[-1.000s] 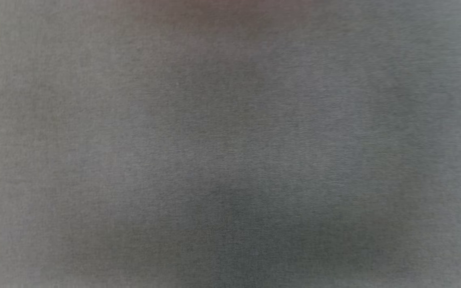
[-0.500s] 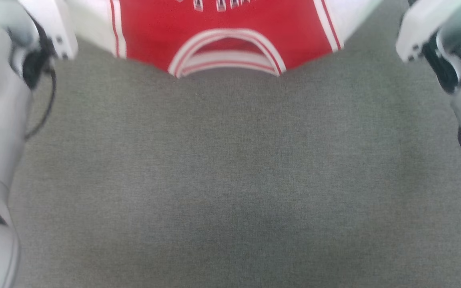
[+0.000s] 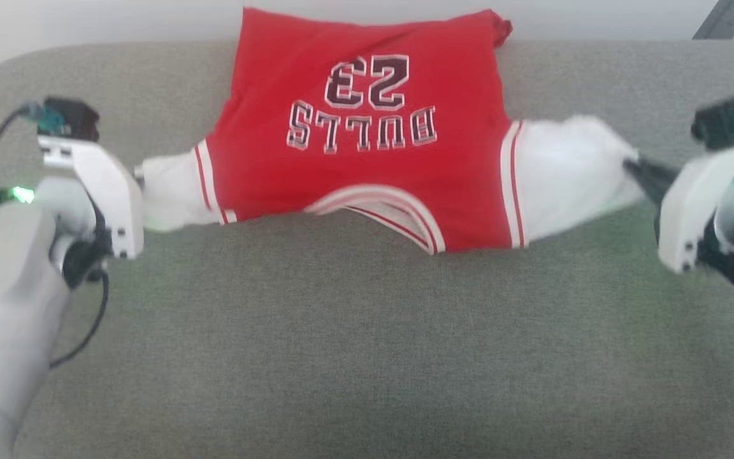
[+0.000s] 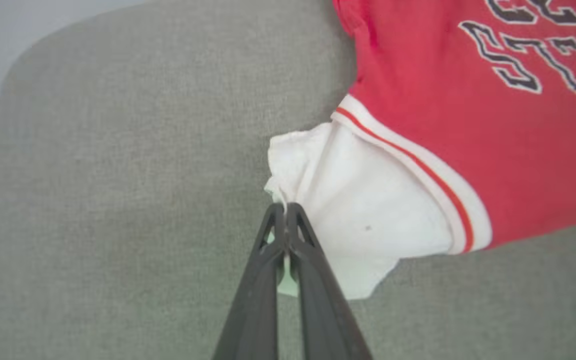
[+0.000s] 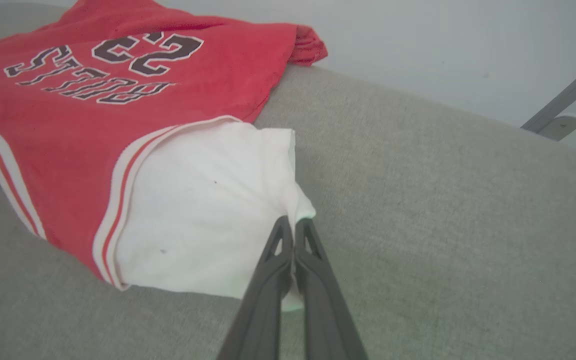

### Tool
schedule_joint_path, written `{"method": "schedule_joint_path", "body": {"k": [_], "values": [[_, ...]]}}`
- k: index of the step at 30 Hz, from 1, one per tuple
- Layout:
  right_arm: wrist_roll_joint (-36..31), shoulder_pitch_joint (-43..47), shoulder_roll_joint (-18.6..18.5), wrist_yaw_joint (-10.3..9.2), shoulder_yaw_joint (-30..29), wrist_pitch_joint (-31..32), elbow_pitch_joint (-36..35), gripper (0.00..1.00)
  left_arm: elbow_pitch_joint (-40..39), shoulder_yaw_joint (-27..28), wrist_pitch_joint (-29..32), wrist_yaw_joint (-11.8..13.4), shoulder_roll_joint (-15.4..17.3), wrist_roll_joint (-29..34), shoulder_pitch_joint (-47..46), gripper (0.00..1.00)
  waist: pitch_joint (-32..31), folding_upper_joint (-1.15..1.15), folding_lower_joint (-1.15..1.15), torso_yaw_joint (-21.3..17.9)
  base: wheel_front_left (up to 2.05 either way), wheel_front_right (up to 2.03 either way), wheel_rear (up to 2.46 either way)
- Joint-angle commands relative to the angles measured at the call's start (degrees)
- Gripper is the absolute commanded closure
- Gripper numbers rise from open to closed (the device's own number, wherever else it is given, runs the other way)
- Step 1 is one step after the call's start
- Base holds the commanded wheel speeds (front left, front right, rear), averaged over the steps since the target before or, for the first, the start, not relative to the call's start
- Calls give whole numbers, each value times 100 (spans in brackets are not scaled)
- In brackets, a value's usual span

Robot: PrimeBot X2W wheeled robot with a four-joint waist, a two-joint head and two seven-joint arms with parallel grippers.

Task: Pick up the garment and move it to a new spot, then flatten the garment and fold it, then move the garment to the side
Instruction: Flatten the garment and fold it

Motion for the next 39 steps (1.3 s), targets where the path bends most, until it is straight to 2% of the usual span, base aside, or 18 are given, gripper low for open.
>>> {"method": "schedule_joint_path", "body": {"k": [1, 5, 9, 13, 14, 16, 19, 22, 26, 33, 35, 36, 37, 38, 39], "values": [[100, 258, -128, 0, -52, 189, -198, 100, -198, 4, 88, 52, 96, -59, 243, 100, -73, 0, 0, -14, 0, 0, 0], [350, 952, -398, 0, -248, 803, -791, 100, -1080, 25, 446, 285, 425, -231, 939, 100, -160, 0, 0, -31, 0, 0, 0], [426, 1598, -578, 0, -551, 1325, -1361, 100, -2380, 146, 922, 756, 888, -480, 1715, 100, -214, 0, 0, -54, 0, 0, 0], [429, 2209, -628, 0, -978, 1875, -1870, 100, -3871, 301, 1432, 1451, 1470, -694, 2527, 100, -231, 0, 0, -84, 0, 0, 0], [414, 2525, -606, 0, -1206, 2177, -2130, 100, -4616, 374, 1658, 1839, 1745, -813, 2930, 100, -230, 0, 0, -99, 0, 0, 0], [389, 2857, -560, 0, -1468, 2492, -2390, 100, -5335, 437, 1877, 2214, 2013, -936, 3323, 100, -222, 0, 0, -108, 0, 0, 0], [293, 3352, -433, 0, -1890, 2944, -2820, 100, -6203, 569, 2048, 2732, 2350, -1001, 3796, 100, -191, 0, 0, -112, 0, 0, 0], [157, 3823, -190, 0, -2330, 3324, -3210, 100, -6788, 647, 2075, 3098, 2583, -1050, 4195, 100, -143, 0, 0, -116, 0, 0, 0], [-192, 4250, 233, 0, -2713, 3649, -3560, 100, -7050, 723, 1903, 3314, 2691, -1025, 4528, 100, -53, 0, 0, -118, 0, 0, 0], [-649, 4357, 793, 0, -2803, 3694, -3506, 100, -6930, 607, 1773, 3301, 2562, -970, 4641, 100, 69, 0, 0, -115, 0, 0, 0], [-753, 4250, 873, 0, -2789, 3576, -3409, 56, -6866, 584, 1738, 3283, 2499, -940, 4578, 100, 89, 0, 0, -115, 0, 0, 0], [-818, 4241, 891, 0, -2769, 3544, -3373, 51, -6849, 571, 1718, 3265, 2461, -915, 4540, 100, 96, 0, 0, -113, 0, 0, 0], [-871, 4225, 901, 0, -2750, 3512, -3343, 9, -6834, 560, 1694, 3233, 2428, -895, 4514, 100, 101, 0, 0, -114, 0, 0, 0], [-898, 4204, 923, 0, -2732, 3497, -3311, 0, -6819, 548, 1670, 3223, 2393, -891, 4499, 100, 108, 0, 0, -114, 0, 0, 0], [-906, 4178, 941, 0, -2716, 3481, -3298, 0, -6801, 536, 1641, 3206, 2361, -885, 4475, 100, 112, 0, 0, -111, 0, 0, 0]]}}
